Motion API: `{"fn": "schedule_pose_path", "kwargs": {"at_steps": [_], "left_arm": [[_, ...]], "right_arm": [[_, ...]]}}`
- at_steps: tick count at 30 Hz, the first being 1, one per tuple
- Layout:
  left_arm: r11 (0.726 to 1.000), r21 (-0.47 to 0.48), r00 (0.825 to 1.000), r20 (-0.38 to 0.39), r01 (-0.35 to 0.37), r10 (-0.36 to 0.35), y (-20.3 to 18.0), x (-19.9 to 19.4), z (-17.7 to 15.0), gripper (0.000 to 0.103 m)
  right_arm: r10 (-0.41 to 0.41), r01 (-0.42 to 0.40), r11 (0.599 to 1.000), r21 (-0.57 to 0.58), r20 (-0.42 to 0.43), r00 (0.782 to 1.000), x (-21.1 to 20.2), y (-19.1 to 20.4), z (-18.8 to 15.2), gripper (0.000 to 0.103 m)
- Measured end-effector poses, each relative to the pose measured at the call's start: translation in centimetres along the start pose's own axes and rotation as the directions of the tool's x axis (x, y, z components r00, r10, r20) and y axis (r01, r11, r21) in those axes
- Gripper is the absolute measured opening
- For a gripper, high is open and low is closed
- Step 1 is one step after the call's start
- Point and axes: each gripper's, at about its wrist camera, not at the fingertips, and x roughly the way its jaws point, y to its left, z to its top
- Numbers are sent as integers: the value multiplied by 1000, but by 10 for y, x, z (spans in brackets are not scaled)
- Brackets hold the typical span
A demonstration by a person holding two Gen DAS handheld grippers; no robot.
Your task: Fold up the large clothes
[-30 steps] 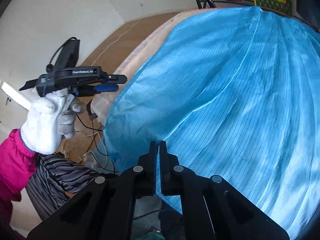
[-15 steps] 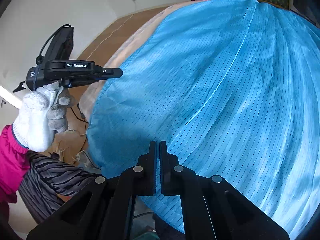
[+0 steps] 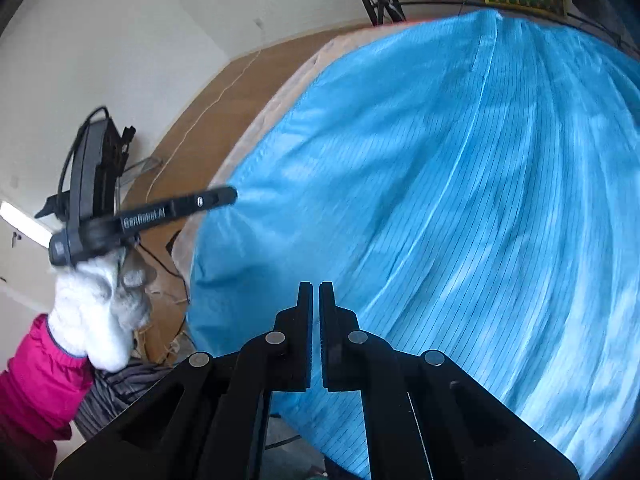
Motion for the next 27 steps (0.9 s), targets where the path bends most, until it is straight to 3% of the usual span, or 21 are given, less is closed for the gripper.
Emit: {"fn": "schedule_pose_path", "kwargs": {"at_steps": [1, 3, 8, 14, 20, 23, 26, 27], "left_arm": [[1000, 0, 1000, 5, 9, -9, -3, -1, 0, 0], [1000, 0, 1000, 15, 26, -26, -6, -4, 0, 0], [999, 14, 998, 27, 49, -49, -14, -8, 3, 0], [997, -7, 996, 39, 83, -83, -14, -13, 9, 0], [994, -22, 993, 46, 106, -105, -11, -17, 11, 0], [994, -23, 993, 46, 110, -109, -9, -18, 13, 0], [993, -18, 992, 47, 118, -117, -12, -20, 14, 0], [993, -14, 992, 48, 118, -117, -13, -20, 14, 0]], "right_arm": [[-19, 19, 1000, -13, 15, 1000, -3, 1, 13, 37], [-33, 34, 999, -32, 38, 999, -4, 4, 40, 61], [7, -6, 1000, -16, 24, 1000, 25, 15, 110, 61], [-6, 4, 1000, -27, -51, 999, 91, 33, 163, 61], [-94, 86, 994, -66, -120, 988, 148, 49, 185, 61], [-199, 183, 976, -120, -139, 970, 163, 55, 188, 61], [-269, 247, 959, -141, -163, 949, 178, 50, 189, 54], [-279, 256, 956, -146, -168, 945, 180, 48, 189, 39]]}}
